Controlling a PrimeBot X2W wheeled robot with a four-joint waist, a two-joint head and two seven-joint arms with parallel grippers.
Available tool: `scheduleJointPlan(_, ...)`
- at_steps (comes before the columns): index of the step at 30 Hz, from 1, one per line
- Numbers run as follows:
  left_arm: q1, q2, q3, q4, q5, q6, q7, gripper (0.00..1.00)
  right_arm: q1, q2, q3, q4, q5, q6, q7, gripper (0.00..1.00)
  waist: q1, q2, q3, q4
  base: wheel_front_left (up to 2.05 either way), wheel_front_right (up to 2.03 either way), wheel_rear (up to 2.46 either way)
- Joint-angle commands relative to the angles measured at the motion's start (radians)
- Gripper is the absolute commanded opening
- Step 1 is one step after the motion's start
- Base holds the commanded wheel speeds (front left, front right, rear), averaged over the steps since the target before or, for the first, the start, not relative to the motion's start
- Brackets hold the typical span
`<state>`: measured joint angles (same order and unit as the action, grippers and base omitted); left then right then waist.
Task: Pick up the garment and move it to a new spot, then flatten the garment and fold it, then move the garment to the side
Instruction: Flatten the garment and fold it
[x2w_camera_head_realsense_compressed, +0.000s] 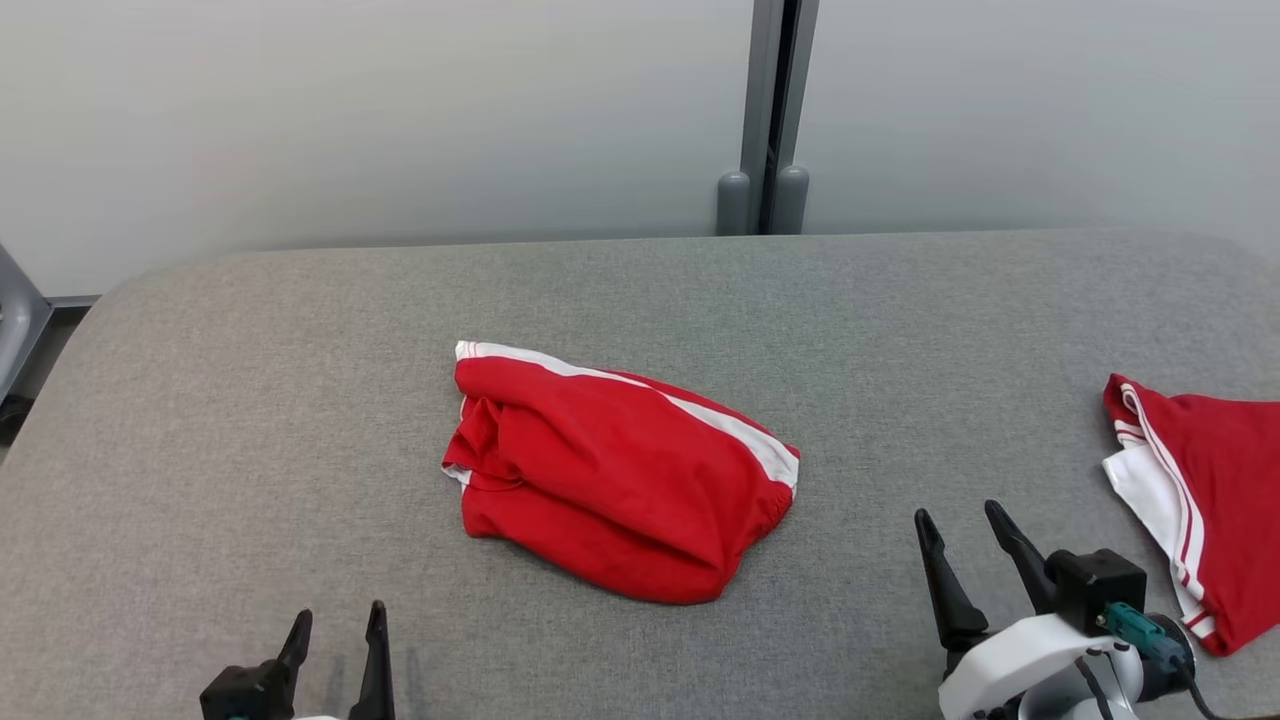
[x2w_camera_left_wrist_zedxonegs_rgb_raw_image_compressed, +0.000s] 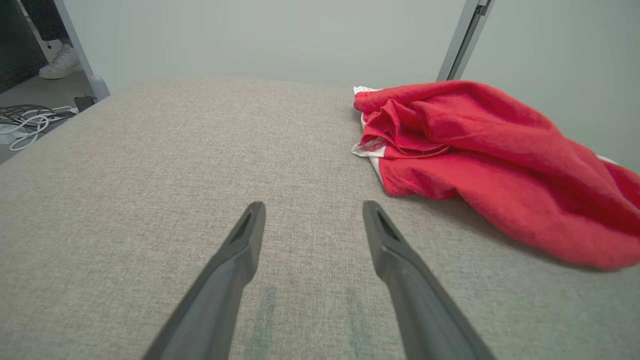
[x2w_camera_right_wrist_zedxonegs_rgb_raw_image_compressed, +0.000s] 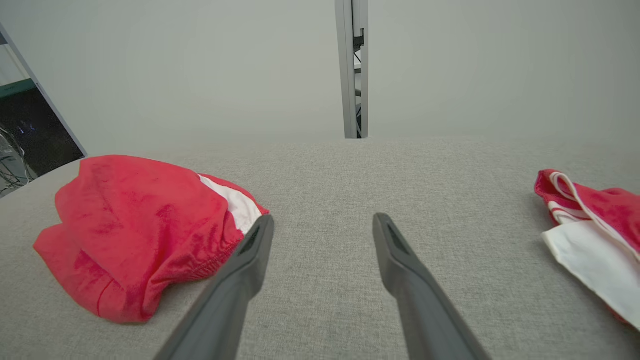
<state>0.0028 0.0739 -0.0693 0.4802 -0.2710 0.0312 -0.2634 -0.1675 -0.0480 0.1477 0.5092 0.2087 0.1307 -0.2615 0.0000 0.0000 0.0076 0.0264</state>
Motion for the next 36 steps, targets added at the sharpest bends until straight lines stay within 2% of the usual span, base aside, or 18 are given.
scheduleJointPlan(1,0.007,0.000,0.006,-0.001,0.015,-0.005,-0.001,1.00,0.009,-0.006,-0.001,0.002,-0.007,0.000,-0.005,1.00,0.0000,0.0000,-0.001,-0.003,0.00,0.00,0.00)
scheduleJointPlan(8,-0.058,-0.015,0.044,0.017,0.016,-0.051,-0.001,1.00,-0.009,-0.006,0.003,-0.008,-0.012,0.000,-0.005,1.00,0.0000,0.0000,0.034,-0.023,0.00,0.00,0.00)
scheduleJointPlan(15,-0.350,0.005,0.058,0.189,0.005,-0.101,0.001,1.00,-0.066,-0.006,0.041,-0.032,-0.015,0.000,-0.005,1.00,0.0000,0.0000,0.125,-0.067,0.00,0.00,0.00)
scheduleJointPlan(22,-0.653,0.064,0.067,0.399,-0.024,-0.127,0.104,1.00,-0.119,-0.006,0.050,-0.047,-0.019,0.000,-0.005,1.00,0.0000,0.0000,0.221,-0.138,0.00,0.00,0.00)
scheduleJointPlan(23,-0.716,0.074,0.068,0.452,-0.038,-0.130,0.147,1.00,-0.131,-0.006,0.043,-0.051,-0.021,0.000,-0.005,1.00,0.0000,0.0000,0.247,-0.155,0.00,0.00,0.00)
scheduleJointPlan(30,-0.866,0.106,0.056,0.607,-0.070,-0.148,0.286,1.00,-0.157,-0.005,0.035,-0.068,-0.019,0.000,-0.005,1.00,0.0000,0.0000,0.317,-0.199,0.00,0.00,0.00)
scheduleJointPlan(36,-0.931,0.129,0.060,0.675,-0.082,-0.146,0.293,1.00,-0.177,-0.006,0.038,-0.079,-0.009,0.000,-0.005,1.00,0.0000,0.0000,0.350,-0.216,0.00,0.00,0.00)
